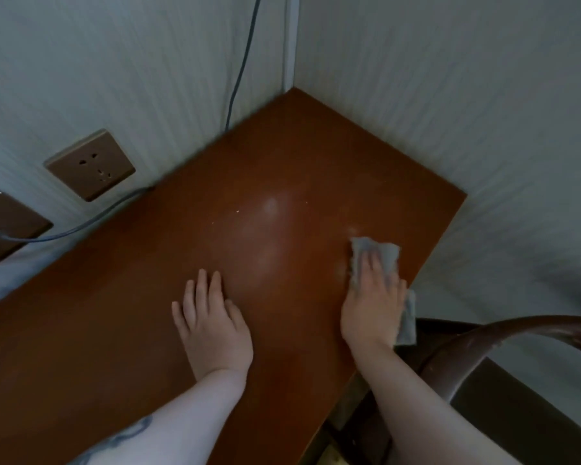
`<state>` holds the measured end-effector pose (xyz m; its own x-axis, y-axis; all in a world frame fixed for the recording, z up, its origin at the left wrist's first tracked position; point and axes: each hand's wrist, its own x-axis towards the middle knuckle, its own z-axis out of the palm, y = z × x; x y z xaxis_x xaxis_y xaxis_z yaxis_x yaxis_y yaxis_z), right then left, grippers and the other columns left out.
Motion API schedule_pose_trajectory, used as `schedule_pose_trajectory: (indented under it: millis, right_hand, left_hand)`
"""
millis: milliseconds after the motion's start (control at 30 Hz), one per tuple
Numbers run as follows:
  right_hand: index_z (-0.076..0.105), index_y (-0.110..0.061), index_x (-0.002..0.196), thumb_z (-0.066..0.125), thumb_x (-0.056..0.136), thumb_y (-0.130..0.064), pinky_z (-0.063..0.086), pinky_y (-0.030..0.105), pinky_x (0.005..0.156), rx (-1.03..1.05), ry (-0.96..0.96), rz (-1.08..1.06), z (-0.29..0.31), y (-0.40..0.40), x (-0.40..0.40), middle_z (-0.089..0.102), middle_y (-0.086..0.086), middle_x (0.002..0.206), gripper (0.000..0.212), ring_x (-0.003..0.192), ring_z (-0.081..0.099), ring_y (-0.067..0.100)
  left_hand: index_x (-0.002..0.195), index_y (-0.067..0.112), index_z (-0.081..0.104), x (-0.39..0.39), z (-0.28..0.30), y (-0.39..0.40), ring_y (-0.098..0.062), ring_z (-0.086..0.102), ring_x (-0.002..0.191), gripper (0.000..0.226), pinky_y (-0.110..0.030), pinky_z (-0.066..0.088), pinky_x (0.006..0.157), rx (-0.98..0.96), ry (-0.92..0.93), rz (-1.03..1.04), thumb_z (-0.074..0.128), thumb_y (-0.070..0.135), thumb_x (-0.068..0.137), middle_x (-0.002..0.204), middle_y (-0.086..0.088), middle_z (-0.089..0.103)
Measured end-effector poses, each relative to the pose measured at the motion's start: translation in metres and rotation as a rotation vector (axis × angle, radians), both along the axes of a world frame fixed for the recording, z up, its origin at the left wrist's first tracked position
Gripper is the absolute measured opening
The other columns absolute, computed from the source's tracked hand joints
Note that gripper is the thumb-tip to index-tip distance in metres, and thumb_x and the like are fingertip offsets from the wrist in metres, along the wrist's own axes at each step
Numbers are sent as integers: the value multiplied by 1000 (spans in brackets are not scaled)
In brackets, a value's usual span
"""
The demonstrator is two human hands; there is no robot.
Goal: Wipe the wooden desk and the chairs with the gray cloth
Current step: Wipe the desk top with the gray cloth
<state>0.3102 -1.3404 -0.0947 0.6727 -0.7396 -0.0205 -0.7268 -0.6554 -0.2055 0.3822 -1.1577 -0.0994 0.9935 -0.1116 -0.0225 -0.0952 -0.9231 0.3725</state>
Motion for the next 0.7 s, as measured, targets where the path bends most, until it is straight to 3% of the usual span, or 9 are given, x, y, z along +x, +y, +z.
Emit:
schedule_pose_trajectory:
  millis: [100,200,267,333,433,500,567,633,700]
  right_hand:
    - [24,-16,152,43,94,-12,23,45,117,77,-93,-217,9,10,-13,27,1,157,62,141,28,29]
    - [40,-15,146,50,85,-4,39,47,107,114,-220,147,10,74,12,45,0,147,63,130,42,29]
    - [36,-21,148,40,92,-20,21,47,118,194,-140,506,10,104,33,38,-7,151,57,141,30,25]
    - [22,-23,153,26,96,-29,-11,40,118,193,-8,621,9,85,53,21,-8,159,58,148,8,22]
    - [10,-22,155,36,97,-21,-7,43,118,33,99,296,1,22,52,12,-5,161,64,147,7,27]
    - [13,-22,155,37,99,-20,2,43,120,57,30,-86,6,-21,34,12,-6,161,61,147,11,28]
    - [18,-20,154,38,99,-16,8,40,120,114,-35,-271,15,-35,19,17,-4,160,59,145,16,26]
    - [27,-13,152,43,96,-9,13,37,120,77,-129,-268,21,-21,23,27,1,157,58,143,24,26]
    - [38,-9,146,55,88,-3,21,40,116,15,-226,17,24,10,40,40,5,151,61,138,35,28]
  left_hand:
    - [146,20,37,2,-2,-2,-18,15,146,48,-42,0,120,38,9,-8,35,24,98,156,1,29]
    - [143,17,42,3,-6,-2,-20,22,143,49,-42,3,118,71,6,1,29,25,96,152,-1,36]
    - [139,15,47,4,-10,-2,-21,26,139,54,-45,8,115,90,-15,-12,28,29,91,149,-3,41]
    - [138,15,48,3,-9,-2,-22,28,139,53,-46,11,115,90,-26,-9,28,29,91,148,-3,43]
    - [143,18,42,2,-5,-3,-21,24,142,47,-47,10,119,92,20,-6,33,23,98,152,-1,37]
    - [145,19,39,1,-2,-3,-21,21,144,48,-48,9,119,104,39,-21,35,24,98,154,-1,33]
    - [146,19,39,2,-2,-4,-21,20,144,48,-48,10,119,106,41,-18,35,24,98,154,-1,33]
    - [145,18,40,2,-3,-4,-22,22,143,48,-49,10,118,108,35,-15,30,24,98,153,-1,34]
    - [143,18,42,1,-3,-4,-22,24,142,52,-49,11,118,98,17,-15,25,28,95,152,-2,37]
